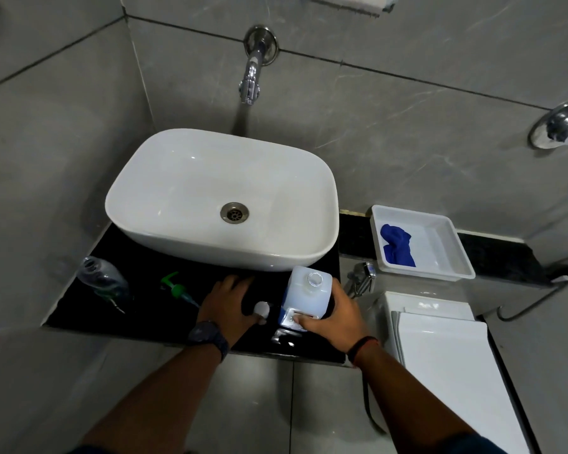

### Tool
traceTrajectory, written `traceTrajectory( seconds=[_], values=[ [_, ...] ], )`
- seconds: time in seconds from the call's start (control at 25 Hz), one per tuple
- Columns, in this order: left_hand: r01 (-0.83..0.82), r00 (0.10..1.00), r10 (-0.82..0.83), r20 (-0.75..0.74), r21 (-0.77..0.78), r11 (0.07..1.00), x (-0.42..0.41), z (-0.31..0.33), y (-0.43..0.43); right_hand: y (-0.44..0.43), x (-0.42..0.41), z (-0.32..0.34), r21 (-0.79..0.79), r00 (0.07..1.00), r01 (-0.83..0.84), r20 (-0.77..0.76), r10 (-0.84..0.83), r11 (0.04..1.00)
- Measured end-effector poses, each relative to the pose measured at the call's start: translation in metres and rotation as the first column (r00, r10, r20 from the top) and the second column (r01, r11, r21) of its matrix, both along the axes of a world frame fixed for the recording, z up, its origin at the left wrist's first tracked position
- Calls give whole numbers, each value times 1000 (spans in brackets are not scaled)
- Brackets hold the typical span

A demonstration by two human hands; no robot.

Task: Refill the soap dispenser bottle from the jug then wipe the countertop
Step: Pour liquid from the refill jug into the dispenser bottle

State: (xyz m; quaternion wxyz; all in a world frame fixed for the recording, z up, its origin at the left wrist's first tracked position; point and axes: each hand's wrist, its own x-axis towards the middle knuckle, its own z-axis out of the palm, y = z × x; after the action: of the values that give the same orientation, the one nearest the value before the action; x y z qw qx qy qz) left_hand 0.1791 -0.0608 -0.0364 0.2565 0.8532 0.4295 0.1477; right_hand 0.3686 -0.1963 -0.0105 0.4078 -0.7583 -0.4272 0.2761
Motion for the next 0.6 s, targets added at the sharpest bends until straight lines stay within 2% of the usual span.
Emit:
traceTrajectory(
  seconds=[0.08, 0.16, 0.32, 0.4, 0.44, 0.52, 0.6],
  values=[
    [-174, 976, 173, 129, -3, 985, -21, 10, 9, 1, -1, 2, -2, 1000, 3, -6, -3, 1000],
    [-393, 895, 379, 235, 17, 919, -52, 17, 20, 2, -2, 5, -6, 1000, 4, -1, -4, 1000],
    [-735, 656, 673, 340, 85, 673, -112, 24, 41, 7, -7, 9, -1, 1000, 3, -5, -3, 1000],
    [-823, 542, 749, 381, 58, 565, -130, 22, 49, 8, -10, 11, 6, 1000, 10, -4, -10, 1000],
    [-842, 493, 769, 406, 1, 540, -135, 22, 52, 9, -11, 11, 9, 1000, 12, 0, -12, 1000],
    [-818, 466, 770, 436, -121, 563, -141, 18, 58, 10, -13, 10, 9, 1000, 20, 2, -20, 1000],
    [-767, 509, 742, 436, -162, 621, -143, 11, 69, 11, -15, 8, 13, 999, 38, -3, -38, 999]
  ],
)
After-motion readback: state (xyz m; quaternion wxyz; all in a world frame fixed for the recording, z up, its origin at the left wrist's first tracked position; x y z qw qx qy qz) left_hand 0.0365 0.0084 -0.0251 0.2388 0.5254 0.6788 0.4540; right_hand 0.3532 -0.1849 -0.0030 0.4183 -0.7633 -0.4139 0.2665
